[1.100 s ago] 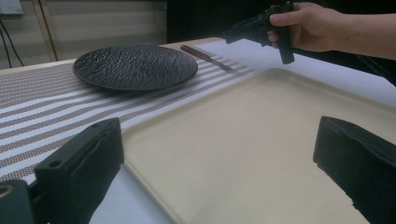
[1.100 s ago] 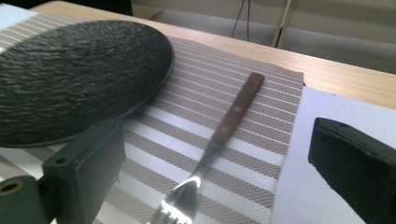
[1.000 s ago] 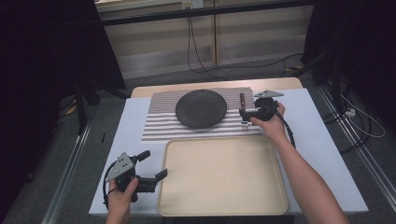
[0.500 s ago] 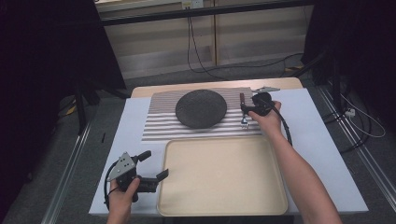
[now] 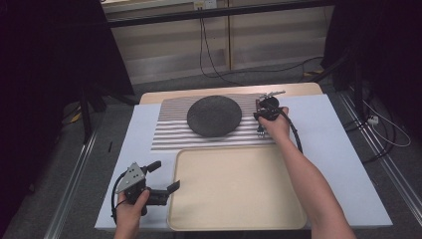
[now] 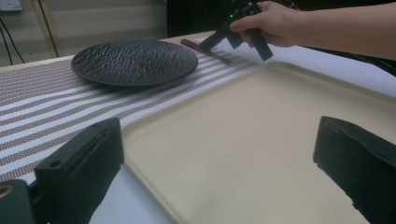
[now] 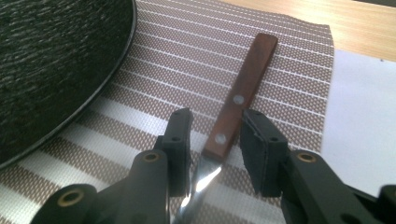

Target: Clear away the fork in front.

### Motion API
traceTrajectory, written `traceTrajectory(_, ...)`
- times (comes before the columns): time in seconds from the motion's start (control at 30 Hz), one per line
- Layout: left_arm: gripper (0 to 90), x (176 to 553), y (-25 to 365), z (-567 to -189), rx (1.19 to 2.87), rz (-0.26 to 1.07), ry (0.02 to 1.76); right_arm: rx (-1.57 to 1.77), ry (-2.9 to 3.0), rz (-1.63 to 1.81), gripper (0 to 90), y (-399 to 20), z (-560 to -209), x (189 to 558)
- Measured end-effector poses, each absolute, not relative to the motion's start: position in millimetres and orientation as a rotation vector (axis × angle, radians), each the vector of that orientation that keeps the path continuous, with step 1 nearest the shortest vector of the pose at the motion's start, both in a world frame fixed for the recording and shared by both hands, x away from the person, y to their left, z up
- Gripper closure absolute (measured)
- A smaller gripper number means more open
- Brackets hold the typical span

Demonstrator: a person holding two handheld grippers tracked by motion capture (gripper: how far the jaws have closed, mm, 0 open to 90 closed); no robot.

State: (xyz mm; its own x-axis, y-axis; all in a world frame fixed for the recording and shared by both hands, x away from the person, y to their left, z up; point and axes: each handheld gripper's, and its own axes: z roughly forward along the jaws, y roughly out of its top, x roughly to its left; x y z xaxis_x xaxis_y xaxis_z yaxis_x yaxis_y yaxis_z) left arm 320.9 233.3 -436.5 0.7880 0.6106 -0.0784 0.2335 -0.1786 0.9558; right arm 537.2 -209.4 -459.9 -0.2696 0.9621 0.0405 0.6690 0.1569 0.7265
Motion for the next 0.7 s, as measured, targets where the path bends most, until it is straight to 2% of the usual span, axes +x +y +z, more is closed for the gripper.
traceTrajectory(0.13, 2.1, 321, 233, -438, 1.765, 0.38, 0.661, 1.604, 2.004, 0.889, 78.3, -214, -461, 538)
traceTrajectory(0.7, 2.1, 321, 234, -437, 1.754, 0.379, 0.663, 1.545, 2.16, 0.804, 76.9, -230, -454, 518)
